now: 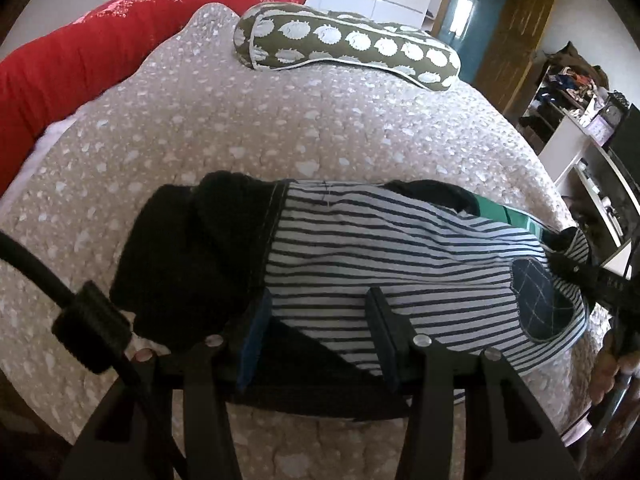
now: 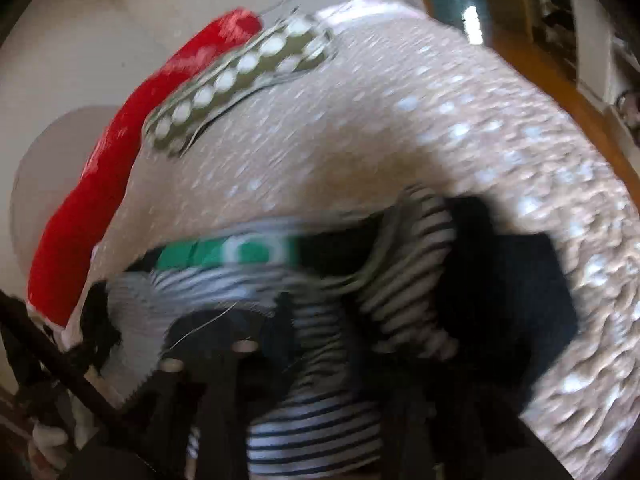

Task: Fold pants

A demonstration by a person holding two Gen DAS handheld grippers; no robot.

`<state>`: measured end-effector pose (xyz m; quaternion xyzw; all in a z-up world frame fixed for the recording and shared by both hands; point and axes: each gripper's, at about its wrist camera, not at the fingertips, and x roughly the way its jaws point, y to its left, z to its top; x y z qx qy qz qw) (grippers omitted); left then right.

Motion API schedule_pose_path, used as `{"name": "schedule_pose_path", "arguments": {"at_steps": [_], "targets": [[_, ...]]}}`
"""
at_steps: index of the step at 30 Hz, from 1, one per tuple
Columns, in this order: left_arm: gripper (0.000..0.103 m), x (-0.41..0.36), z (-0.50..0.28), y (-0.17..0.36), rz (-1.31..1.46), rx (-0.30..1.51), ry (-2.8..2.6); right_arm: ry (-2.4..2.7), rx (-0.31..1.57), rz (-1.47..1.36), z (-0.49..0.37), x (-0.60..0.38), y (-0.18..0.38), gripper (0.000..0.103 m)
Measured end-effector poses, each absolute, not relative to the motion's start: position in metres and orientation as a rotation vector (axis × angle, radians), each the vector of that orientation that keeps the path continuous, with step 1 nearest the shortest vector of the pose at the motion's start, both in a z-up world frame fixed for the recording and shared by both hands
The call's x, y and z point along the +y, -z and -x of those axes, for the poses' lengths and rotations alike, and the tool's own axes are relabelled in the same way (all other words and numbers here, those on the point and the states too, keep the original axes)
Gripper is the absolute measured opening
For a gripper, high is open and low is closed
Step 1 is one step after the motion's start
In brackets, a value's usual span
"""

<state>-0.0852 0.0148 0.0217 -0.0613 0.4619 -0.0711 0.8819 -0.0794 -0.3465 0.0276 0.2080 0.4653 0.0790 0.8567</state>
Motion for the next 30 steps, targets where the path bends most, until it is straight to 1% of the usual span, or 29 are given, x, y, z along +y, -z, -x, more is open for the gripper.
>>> {"name": "schedule_pose_path", "arguments": {"at_steps": [3, 5, 7, 9, 11, 12, 13, 15, 17, 19, 23, 24, 25, 26, 27, 28, 30], "targets": [[0.048, 0.02, 0.084, -0.018, 0.165, 0.965, 0.166, -0.031, 0.915, -0.509, 0.091, -0.375, -0.039, 0.011], [0.048, 0.023, 0.085, -0.019, 0.19, 0.967, 0.18, 0.002, 0.884, -0.526, 0.098, -0.383, -0.054, 0.013], [0.048, 0.03, 0.09, -0.025, 0.247, 0.97, 0.197, 0.038, 0.868, -0.466, 0.099, -0.374, -0.069, 0.024], [0.048, 0.039, 0.101, -0.035, 0.32, 0.936, 0.214, -0.019, 0.854, -0.407, 0.101, -0.352, -0.085, 0.025], [0.048, 0.037, 0.106, -0.043, 0.328, 0.902, 0.226, -0.126, 0.867, -0.366, 0.093, -0.323, -0.094, 0.028], [0.048, 0.034, 0.106, -0.045, 0.319, 0.894, 0.235, -0.188, 0.881, -0.337, 0.087, -0.305, -0.097, 0.035], [0.048, 0.029, 0.105, -0.044, 0.302, 0.901, 0.252, -0.246, 0.899, -0.304, 0.077, -0.285, -0.097, 0.045], [0.048, 0.018, 0.1, -0.036, 0.272, 0.927, 0.273, -0.343, 0.949, -0.22, 0.051, -0.24, -0.092, 0.054], [0.048, 0.008, 0.098, -0.025, 0.217, 0.962, 0.274, -0.391, 0.994, -0.149, 0.023, -0.206, -0.082, 0.056], [0.048, 0.001, 0.1, -0.015, 0.173, 0.965, 0.266, -0.428, 1.049, -0.093, 0.003, -0.184, -0.069, 0.061], [0.048, 0.004, 0.102, -0.013, 0.184, 0.95, 0.283, -0.453, 1.143, 0.038, -0.016, -0.152, -0.041, 0.061], [0.048, 0.006, 0.101, -0.011, 0.198, 0.947, 0.29, -0.458, 1.15, 0.069, -0.015, -0.149, -0.037, 0.058], [0.048, 0.007, 0.102, -0.011, 0.204, 0.944, 0.293, -0.463, 1.156, 0.1, -0.013, -0.145, -0.035, 0.031], [0.048, 0.008, 0.102, -0.01, 0.205, 0.94, 0.295, -0.484, 1.157, 0.108, -0.011, -0.143, -0.035, 0.017], [0.048, 0.008, 0.103, -0.009, 0.204, 0.936, 0.294, -0.487, 1.156, 0.102, -0.011, -0.141, -0.037, 0.009], [0.048, 0.007, 0.103, -0.009, 0.204, 0.933, 0.292, -0.483, 1.151, 0.101, -0.011, -0.141, -0.038, 0.006], [0.048, 0.007, 0.102, -0.007, 0.204, 0.929, 0.291, -0.449, 1.129, 0.12, -0.014, -0.139, -0.041, 0.005]]}}
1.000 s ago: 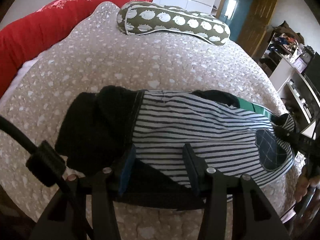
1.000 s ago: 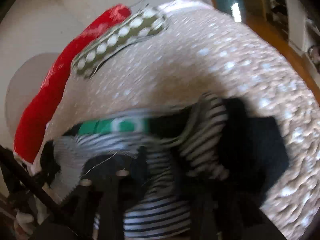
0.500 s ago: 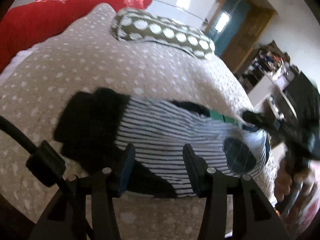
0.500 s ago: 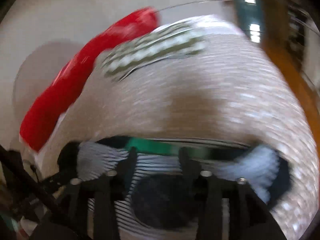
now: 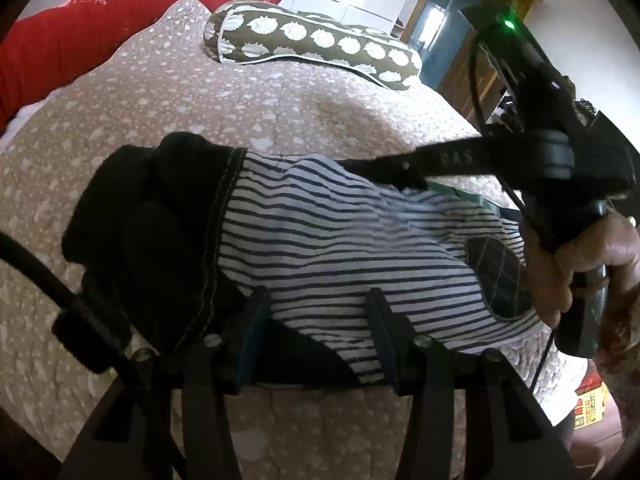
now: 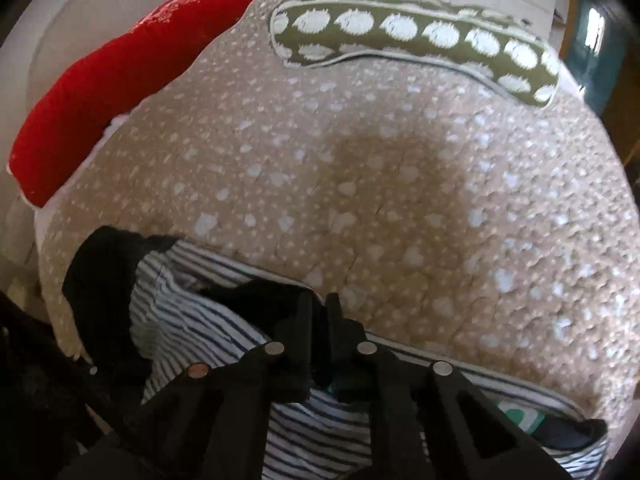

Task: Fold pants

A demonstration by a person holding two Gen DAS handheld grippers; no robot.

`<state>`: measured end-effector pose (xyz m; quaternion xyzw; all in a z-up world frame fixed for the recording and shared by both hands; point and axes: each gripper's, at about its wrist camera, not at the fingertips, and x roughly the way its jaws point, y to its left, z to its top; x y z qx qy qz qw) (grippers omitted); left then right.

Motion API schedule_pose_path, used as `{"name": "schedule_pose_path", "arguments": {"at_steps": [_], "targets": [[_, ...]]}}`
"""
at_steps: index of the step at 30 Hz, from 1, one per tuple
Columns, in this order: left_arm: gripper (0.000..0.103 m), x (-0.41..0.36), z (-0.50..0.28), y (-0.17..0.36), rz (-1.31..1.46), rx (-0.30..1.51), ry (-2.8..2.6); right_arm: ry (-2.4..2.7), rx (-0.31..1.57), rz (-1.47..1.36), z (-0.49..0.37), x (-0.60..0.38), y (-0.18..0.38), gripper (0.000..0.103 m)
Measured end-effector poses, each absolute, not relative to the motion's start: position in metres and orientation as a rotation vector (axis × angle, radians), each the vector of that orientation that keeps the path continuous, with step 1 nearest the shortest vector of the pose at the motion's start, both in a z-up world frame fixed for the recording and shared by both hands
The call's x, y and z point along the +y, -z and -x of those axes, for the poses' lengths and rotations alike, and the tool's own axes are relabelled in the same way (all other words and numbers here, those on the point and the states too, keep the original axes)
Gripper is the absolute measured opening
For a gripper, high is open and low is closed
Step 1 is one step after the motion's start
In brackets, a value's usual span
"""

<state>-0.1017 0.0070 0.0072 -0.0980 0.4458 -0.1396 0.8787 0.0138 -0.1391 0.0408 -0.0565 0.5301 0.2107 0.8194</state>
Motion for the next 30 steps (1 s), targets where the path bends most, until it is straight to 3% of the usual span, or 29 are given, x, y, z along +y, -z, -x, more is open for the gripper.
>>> {"name": "schedule_pose_path", "arguments": {"at_steps": [9, 11, 15, 19, 25, 28, 30], "targets": [[0.049, 0.008, 0.103, -0.006, 0.202, 0.916, 0.301, -0.352, 1.102, 0.171, -0.035, -0.121, -0.036, 0.005], [0.05, 0.01, 0.104, -0.006, 0.205, 0.907, 0.311, -0.331, 1.079, 0.111, -0.035, -0.133, -0.048, 0.013], [0.05, 0.008, 0.104, -0.005, 0.194, 0.904, 0.306, -0.28, 1.029, 0.033, -0.009, -0.165, -0.07, 0.015], [0.05, 0.007, 0.103, -0.005, 0.178, 0.908, 0.301, -0.25, 1.035, 0.03, 0.033, -0.198, -0.059, 0.015], [0.05, 0.003, 0.102, -0.005, 0.153, 0.92, 0.274, -0.098, 1.037, -0.087, 0.071, -0.301, -0.042, 0.015], [0.05, 0.0, 0.102, -0.005, 0.136, 0.922, 0.262, -0.019, 0.971, -0.345, 0.086, -0.378, -0.051, 0.007], [0.05, -0.001, 0.102, -0.005, 0.128, 0.925, 0.26, 0.035, 0.915, -0.467, 0.1, -0.406, -0.059, 0.018]]}}
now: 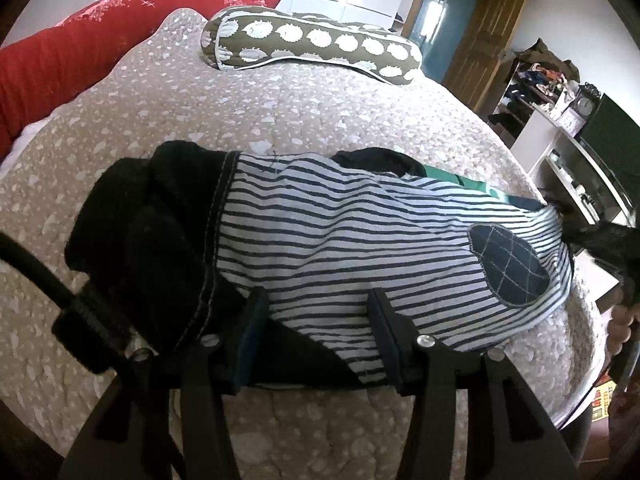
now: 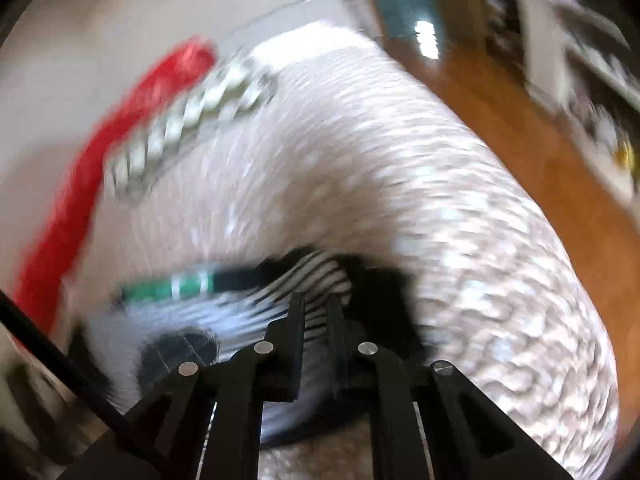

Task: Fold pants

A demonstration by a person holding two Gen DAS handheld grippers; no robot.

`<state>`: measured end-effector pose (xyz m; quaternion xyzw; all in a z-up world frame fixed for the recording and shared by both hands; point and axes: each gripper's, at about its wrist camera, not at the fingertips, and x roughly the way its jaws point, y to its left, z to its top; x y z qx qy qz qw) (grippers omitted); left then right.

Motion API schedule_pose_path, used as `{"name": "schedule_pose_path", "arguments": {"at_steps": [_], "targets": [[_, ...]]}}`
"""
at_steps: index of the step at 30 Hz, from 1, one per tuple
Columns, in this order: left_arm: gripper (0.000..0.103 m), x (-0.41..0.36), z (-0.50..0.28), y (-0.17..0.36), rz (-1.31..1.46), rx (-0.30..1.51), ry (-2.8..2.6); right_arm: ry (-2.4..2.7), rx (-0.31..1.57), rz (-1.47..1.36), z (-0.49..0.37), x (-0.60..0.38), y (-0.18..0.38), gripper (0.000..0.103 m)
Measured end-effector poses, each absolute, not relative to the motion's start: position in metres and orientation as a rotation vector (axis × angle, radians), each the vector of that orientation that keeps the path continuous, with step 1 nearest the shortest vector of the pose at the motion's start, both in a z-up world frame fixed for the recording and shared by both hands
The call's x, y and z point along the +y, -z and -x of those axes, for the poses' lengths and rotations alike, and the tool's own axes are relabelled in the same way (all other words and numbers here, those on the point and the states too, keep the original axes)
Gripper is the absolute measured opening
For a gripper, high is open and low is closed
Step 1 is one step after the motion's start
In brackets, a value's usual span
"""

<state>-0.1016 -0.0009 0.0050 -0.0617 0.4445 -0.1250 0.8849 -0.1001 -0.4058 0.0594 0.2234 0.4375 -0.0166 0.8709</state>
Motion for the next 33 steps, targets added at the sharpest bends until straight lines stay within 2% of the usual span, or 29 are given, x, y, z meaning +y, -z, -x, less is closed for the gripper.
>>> {"name": "schedule_pose_path", "arguments": {"at_steps": [2, 3, 6, 10, 17, 18, 19, 20, 25, 30, 32, 33], "targets": [[0.05, 0.003, 0.101, -0.008, 0.149, 0.939, 0.271, 0.149, 0.834, -0.467, 0.118, -0.425, -0.072, 0.039], [0.05, 0.006, 0.101, -0.011, 0.164, 0.95, 0.273, 0.157, 0.807, -0.497, 0.126, -0.433, -0.074, 0.041], [0.05, 0.015, 0.109, -0.028, 0.225, 0.974, 0.286, 0.157, 0.794, -0.591, 0.146, -0.451, -0.071, 0.041], [0.05, 0.001, 0.116, -0.06, 0.19, 0.919, 0.309, 0.114, 0.791, -0.597, 0.161, -0.449, -0.062, 0.041], [0.05, -0.082, 0.097, -0.065, 0.098, 0.951, 0.435, 0.066, 0.811, -0.653, 0.154, -0.434, -0.03, 0.044], [0.05, -0.096, 0.094, -0.064, 0.079, 0.956, 0.452, 0.048, 0.804, -0.665, 0.153, -0.433, -0.028, 0.04], [0.05, -0.112, 0.09, -0.063, 0.067, 0.966, 0.48, 0.014, 0.806, -0.672, 0.152, -0.431, -0.027, 0.012], [0.05, -0.12, 0.088, -0.062, 0.066, 0.973, 0.496, -0.015, 0.817, -0.677, 0.151, -0.43, -0.026, 0.01], [0.05, -0.154, 0.073, -0.046, 0.053, 1.019, 0.511, 0.155, 0.8, -0.65, 0.172, -0.452, -0.029, 0.01], [0.05, -0.165, 0.064, -0.022, 0.04, 1.07, 0.484, -0.047, 0.666, -0.771, 0.184, -0.468, -0.045, 0.013], [0.053, -0.167, 0.067, -0.021, 0.018, 1.061, 0.483, -0.132, 0.687, -0.767, 0.171, -0.459, -0.044, 0.023], [0.055, -0.17, 0.067, -0.021, 0.008, 1.06, 0.484, -0.149, 0.701, -0.758, 0.167, -0.454, -0.043, 0.032]]}}
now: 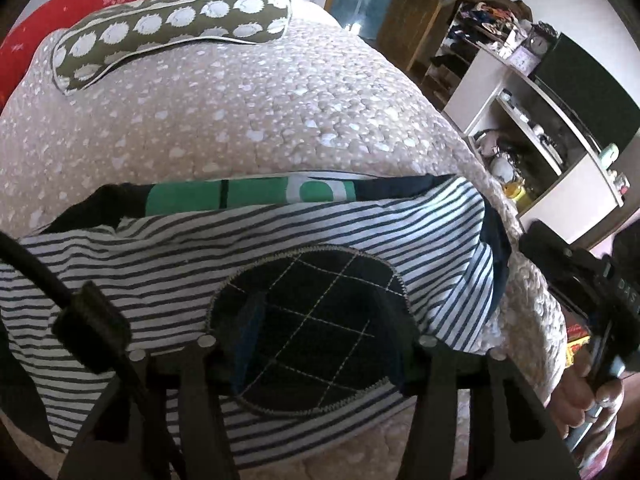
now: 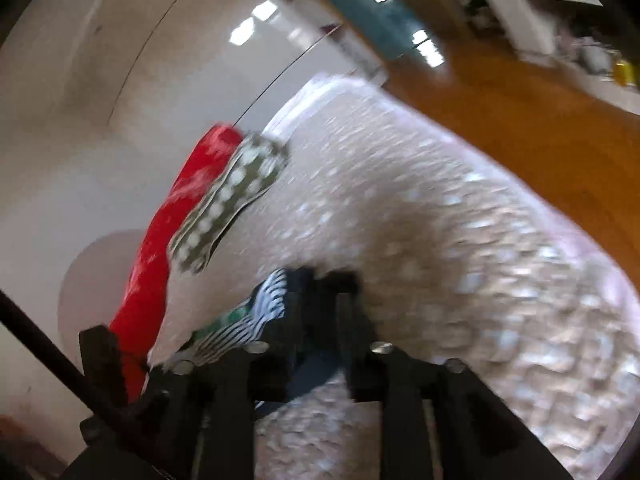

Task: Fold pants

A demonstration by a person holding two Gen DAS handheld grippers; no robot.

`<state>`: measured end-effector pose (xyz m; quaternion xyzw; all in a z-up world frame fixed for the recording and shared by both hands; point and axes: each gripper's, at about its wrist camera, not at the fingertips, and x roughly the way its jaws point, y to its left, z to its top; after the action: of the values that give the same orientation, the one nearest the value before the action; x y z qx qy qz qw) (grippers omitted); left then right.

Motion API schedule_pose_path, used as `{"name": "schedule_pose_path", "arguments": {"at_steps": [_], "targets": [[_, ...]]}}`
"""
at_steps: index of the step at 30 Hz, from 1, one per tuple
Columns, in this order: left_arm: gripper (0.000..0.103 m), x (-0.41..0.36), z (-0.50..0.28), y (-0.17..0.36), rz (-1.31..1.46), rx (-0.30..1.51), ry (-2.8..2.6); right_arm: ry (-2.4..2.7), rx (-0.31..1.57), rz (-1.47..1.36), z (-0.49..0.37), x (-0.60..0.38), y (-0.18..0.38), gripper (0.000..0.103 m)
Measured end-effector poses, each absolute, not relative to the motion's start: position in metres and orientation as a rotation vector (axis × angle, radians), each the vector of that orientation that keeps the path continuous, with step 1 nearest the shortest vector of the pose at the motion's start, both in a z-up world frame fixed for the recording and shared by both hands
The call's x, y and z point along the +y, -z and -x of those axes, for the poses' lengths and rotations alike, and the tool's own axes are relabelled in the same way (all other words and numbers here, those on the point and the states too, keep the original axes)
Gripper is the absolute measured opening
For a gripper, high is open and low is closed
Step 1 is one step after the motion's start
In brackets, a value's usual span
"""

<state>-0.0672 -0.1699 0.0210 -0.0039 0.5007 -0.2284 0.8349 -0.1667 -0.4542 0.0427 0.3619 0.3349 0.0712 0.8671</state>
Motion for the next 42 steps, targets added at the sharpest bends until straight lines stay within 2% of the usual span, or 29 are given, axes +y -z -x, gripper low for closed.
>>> {"name": "schedule_pose_path", "arguments": {"at_steps": [1, 6, 7, 8, 10, 12, 16, 24, 30, 36, 38, 39, 40, 41, 42], "targets": [[0.055, -0.171, 0.067, -0.021, 0.005, 1.06, 0.482, -0.16, 0.723, -0.739, 0.16, -0.448, -0.041, 0.034], [0.056, -0.171, 0.067, -0.02, 0.005, 1.061, 0.48, -0.12, 0.81, -0.605, 0.137, -0.421, -0.025, 0.034], [0.056, -0.171, 0.068, -0.02, 0.003, 1.06, 0.479, -0.116, 0.816, -0.579, 0.134, -0.417, -0.025, 0.026], [0.056, -0.171, 0.067, -0.02, 0.0, 1.059, 0.479, -0.112, 0.818, -0.58, 0.131, -0.417, -0.025, 0.009], [0.056, -0.17, 0.067, -0.02, 0.001, 1.058, 0.479, -0.126, 0.805, -0.632, 0.131, -0.423, -0.028, 0.008], [0.056, -0.17, 0.066, -0.021, 0.007, 1.061, 0.481, -0.12, 0.768, -0.673, 0.14, -0.431, -0.034, 0.002], [0.056, -0.166, 0.065, -0.025, 0.032, 1.068, 0.484, -0.104, 0.702, -0.709, 0.157, -0.441, -0.051, 0.002], [0.056, -0.168, 0.068, -0.053, 0.062, 1.037, 0.518, -0.061, 0.718, -0.585, 0.167, -0.428, -0.05, 0.002], [0.056, -0.209, 0.054, -0.08, 0.024, 1.007, 0.607, 0.0, 0.768, -0.623, 0.166, -0.435, -0.03, 0.002], [0.056, -0.254, 0.025, -0.08, 0.001, 1.053, 0.686, 0.076, 0.746, -0.712, 0.182, -0.457, -0.021, 0.003], [0.056, -0.266, 0.016, -0.079, 0.008, 1.066, 0.72, 0.033, 0.709, -0.76, 0.191, -0.461, -0.023, 0.008], [0.056, -0.274, 0.011, -0.076, 0.014, 1.085, 0.742, 0.012, 0.705, -0.771, 0.193, -0.461, -0.024, 0.019], [0.056, -0.279, 0.008, -0.072, 0.017, 1.105, 0.763, -0.007, 0.701, -0.779, 0.195, -0.46, -0.025, 0.039], [0.056, -0.285, 0.004, -0.068, 0.017, 1.132, 0.786, -0.021, 0.694, -0.78, 0.197, -0.458, -0.025, 0.054], [0.056, -0.29, 0.004, -0.065, 0.016, 1.151, 0.804, -0.034, 0.683, -0.777, 0.198, -0.455, -0.027, 0.057]]}}
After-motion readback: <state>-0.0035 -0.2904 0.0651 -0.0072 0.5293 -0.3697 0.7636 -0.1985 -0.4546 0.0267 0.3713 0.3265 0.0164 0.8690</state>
